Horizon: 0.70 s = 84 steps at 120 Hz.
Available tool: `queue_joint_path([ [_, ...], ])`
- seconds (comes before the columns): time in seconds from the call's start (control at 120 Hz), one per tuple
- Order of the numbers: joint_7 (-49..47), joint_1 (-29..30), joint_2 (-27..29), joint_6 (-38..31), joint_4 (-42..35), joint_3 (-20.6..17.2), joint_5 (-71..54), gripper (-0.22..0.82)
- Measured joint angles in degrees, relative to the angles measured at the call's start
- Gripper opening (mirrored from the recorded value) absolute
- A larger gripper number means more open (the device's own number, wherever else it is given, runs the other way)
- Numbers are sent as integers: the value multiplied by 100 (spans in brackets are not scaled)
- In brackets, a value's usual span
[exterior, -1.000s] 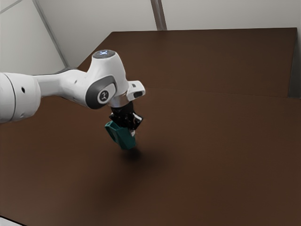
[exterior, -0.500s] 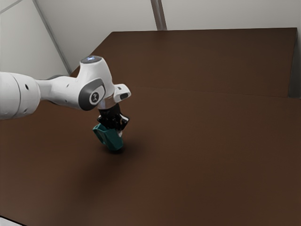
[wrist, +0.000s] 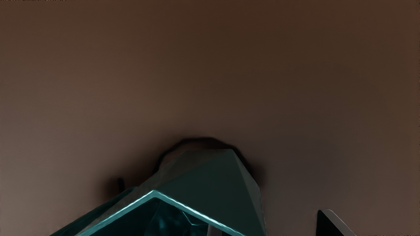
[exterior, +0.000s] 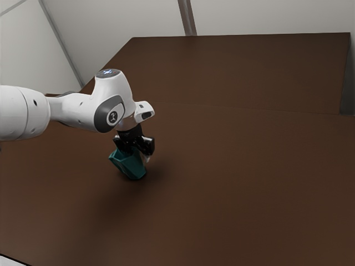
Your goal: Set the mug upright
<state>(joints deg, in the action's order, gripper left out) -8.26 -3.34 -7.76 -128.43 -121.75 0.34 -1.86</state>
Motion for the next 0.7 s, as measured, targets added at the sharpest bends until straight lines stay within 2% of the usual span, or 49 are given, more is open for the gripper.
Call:
queue_joint_path([
  [0.117,29,0,43,9,13,-9,2,40],
  [0.258,59,-2,263,22,10,-16,-4,50],
  [0.533,99,17,944,237,56,-45,-24,58],
  [0.7,167,-38,998,839,920,-54,-80,59],
])
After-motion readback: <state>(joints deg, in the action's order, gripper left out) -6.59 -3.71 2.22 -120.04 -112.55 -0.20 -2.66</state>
